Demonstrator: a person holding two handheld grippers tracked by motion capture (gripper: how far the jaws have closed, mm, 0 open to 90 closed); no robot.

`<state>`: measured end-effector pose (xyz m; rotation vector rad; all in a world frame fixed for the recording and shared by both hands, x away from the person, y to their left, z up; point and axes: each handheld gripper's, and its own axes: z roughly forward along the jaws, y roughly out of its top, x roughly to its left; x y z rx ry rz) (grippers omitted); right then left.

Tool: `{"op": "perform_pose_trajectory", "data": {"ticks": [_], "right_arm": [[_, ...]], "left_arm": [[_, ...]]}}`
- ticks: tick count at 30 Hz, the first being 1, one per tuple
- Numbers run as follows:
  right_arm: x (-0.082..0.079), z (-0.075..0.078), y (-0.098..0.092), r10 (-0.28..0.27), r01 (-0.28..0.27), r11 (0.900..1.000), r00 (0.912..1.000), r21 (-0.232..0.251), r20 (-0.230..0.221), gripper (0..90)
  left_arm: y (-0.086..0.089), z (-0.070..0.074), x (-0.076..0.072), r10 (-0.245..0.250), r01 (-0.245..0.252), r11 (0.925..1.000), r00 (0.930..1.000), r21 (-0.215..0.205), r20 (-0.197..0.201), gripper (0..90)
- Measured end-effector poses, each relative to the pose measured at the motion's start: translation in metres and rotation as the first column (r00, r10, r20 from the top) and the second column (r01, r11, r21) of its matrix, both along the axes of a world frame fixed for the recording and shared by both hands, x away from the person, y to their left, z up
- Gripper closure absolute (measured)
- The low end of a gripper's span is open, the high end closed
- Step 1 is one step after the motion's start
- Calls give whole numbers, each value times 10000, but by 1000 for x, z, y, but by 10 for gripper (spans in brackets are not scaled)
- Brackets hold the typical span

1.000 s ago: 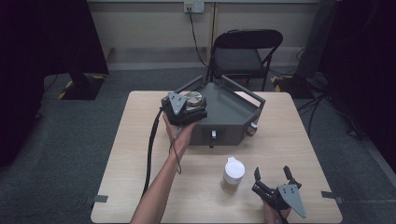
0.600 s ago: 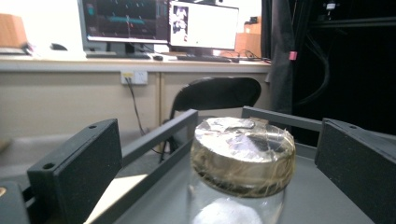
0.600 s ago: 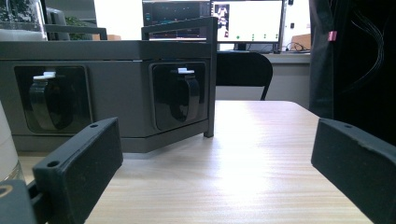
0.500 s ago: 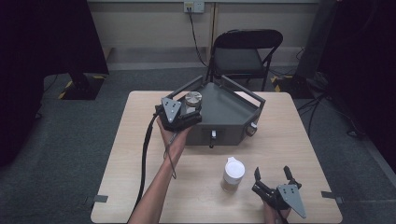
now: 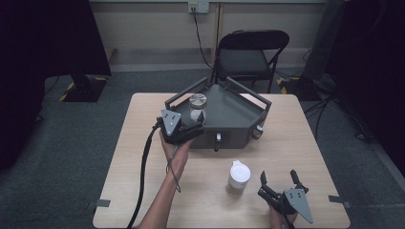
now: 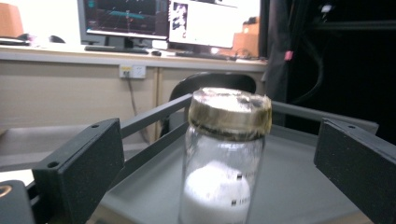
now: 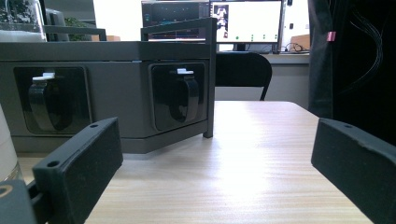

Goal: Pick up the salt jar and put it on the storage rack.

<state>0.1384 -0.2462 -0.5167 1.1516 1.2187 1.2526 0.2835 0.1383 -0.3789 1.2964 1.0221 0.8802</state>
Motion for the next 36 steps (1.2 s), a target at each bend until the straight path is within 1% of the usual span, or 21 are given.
{"op": "perform_pose_trajectory", "data": {"ticks": [4, 6, 7, 8, 9, 12, 16, 18, 19, 22, 23, 25, 29, 30, 33, 36], "right_arm": [[0, 0, 0, 4, -4, 10000, 10000, 6, 25, 7], [0, 0, 0, -6, 6, 10000, 10000, 8, 22, 7], [0, 0, 0, -3, 3, 10000, 10000, -5, 19, 7], [0, 0, 0, -5, 5, 10000, 10000, -3, 15, 7], [0, 0, 0, -9, 9, 10000, 10000, -4, 11, 7], [0, 0, 0, -12, 12, 10000, 10000, -5, 1, 7], [0, 0, 0, -17, 17, 10000, 10000, 4, 20, 7], [0, 0, 0, -19, 19, 10000, 10000, 4, 21, 7], [0, 0, 0, -21, 21, 10000, 10000, 4, 27, 7], [0, 0, 0, -23, 23, 10000, 10000, 4, 24, 7], [0, -1, 0, -18, 18, 10000, 10000, 9, 33, 7], [0, -1, 0, -21, 21, 10000, 10000, 7, 35, 7], [0, -1, 0, -34, 34, 10000, 10000, 9, 37, 7], [0, 0, 0, -30, 30, 10000, 10000, 1, 28, 7], [0, 0, 0, -27, 27, 10000, 10000, 1, 27, 7], [0, 0, 0, -29, 29, 10000, 10000, -7, 19, 7]], "left_arm": [[0, -4, -14, 64, -66, 9998, 9999, 160, 92, 7], [-4, -8, -22, 242, -255, 9981, 9994, 556, 232, 4], [-7, -11, -27, 374, -396, 9969, 9988, 681, 331, 2], [-8, -14, -31, 402, -435, 9962, 9982, 750, 449, 1], [-8, -17, -34, 377, -414, 9965, 9980, 731, 512, 1], [-7, -26, -44, 352, -373, 9982, 9984, 472, 449, 1], [-10, -38, -57, 455, -487, 9968, 9976, 630, 512, 0], [-8, -42, -65, 413, -433, 9982, 9980, 422, 475, 0], [-9, -46, -69, 492, -516, 9978, 9972, 416, 564, 0], [-12, -54, -80, 705, -767, 9946, 9937, 700, 866, 1], [-11, -56, -82, 691, -761, 9938, 9938, 807, 865, 1], [-10, -62, -86, 726, -803, 9932, 9933, 846, 901, 0], [-6, -73, -94, 944, -1002, 9910, 9932, 883, 677, 0], [-5, -77, -96, 1021, -1092, 9888, 9922, 1020, 721, 0], [-3, -85, -103, 1170, -1261, 9846, 9899, 1207, 798, 0], [1, -92, -108, 1251, -1337, 9838, 9892, 1198, 762, 0]]}}
